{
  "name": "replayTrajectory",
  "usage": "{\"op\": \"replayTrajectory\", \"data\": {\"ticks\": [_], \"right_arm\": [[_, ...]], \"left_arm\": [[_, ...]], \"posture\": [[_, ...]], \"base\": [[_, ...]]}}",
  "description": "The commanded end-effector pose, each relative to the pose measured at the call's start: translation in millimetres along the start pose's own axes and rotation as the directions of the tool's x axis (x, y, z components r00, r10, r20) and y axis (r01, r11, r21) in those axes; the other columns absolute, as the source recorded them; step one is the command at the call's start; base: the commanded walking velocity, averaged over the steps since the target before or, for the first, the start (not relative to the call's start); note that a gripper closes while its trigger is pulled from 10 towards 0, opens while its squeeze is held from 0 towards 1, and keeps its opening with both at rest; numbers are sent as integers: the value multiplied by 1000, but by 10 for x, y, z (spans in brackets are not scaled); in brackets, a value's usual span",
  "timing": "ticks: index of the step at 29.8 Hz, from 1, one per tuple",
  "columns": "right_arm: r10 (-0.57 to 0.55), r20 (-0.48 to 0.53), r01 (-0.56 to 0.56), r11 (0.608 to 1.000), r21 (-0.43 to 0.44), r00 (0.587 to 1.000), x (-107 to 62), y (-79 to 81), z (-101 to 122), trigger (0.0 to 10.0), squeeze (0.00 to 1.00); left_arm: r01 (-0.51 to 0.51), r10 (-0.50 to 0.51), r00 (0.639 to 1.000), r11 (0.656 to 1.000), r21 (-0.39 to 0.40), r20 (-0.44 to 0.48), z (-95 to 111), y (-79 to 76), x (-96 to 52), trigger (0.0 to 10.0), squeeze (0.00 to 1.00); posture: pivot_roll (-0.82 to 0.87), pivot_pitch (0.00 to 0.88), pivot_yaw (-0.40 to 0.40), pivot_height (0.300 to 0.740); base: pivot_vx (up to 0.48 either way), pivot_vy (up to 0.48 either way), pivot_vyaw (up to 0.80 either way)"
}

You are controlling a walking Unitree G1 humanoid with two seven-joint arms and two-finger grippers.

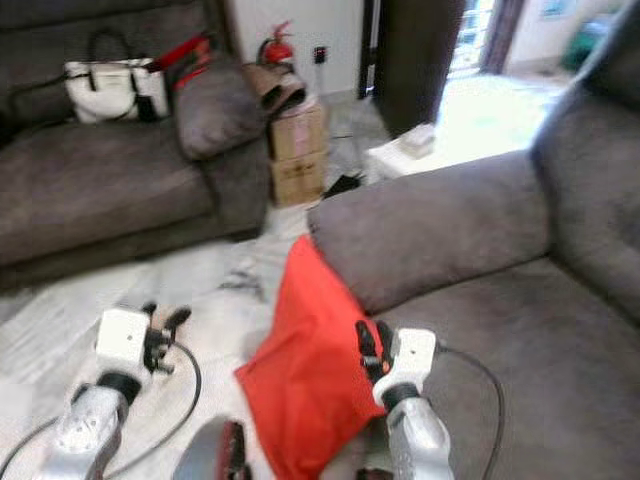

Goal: Move the pillow to the sofa from floor

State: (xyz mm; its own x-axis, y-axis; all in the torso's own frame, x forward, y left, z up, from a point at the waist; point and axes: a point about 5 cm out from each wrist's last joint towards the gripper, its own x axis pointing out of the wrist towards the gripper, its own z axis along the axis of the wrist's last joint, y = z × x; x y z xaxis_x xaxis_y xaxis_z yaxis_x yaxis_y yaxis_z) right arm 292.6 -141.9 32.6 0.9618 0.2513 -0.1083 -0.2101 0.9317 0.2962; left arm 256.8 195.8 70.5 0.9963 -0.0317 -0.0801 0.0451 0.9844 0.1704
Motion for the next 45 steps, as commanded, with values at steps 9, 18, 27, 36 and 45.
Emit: {"op": "replayTrajectory", "data": {"ticks": [9, 18, 27, 36, 45], "right_arm": [[-1, -10, 1, 1000, 8, 1000, -22, -3, -36, 10000, 0], [-33, -9, 33, 999, 7, 999, -24, -47, -31, 10000, 0], [-55, 17, 55, 998, 25, 998, -8, -50, 5, 10000, 0], [-81, 12, 81, 996, 30, 997, -3, -69, -6, 10000, 0], [-121, 3, 121, 991, 52, 993, 2, -115, -11, 10000, 0]], "left_arm": [[10, -10, 999, 1000, -1, 40, 107, -4, 57, 10000, 0], [8, -8, 1000, 1000, 17, 3, 7, 12, 32, 10000, 0], [-26, 36, 988, 997, 70, -148, -441, 136, -185, 10000, 0], [-36, 39, 996, 999, 35, -77, -316, 108, -106, 10000, 0], [-26, 28, 998, 999, 32, -62, -282, 87, -66, 10000, 0]], "posture": [[59, 149, 41, 623], [60, 151, 42, 623], [60, 156, 49, 623], [64, 155, 47, 623], [63, 152, 49, 623]], "base": [[0, 0, 0], [0, 0, 0], [0, 0, 0], [0, 0, 0], [0, 0, -423]]}}
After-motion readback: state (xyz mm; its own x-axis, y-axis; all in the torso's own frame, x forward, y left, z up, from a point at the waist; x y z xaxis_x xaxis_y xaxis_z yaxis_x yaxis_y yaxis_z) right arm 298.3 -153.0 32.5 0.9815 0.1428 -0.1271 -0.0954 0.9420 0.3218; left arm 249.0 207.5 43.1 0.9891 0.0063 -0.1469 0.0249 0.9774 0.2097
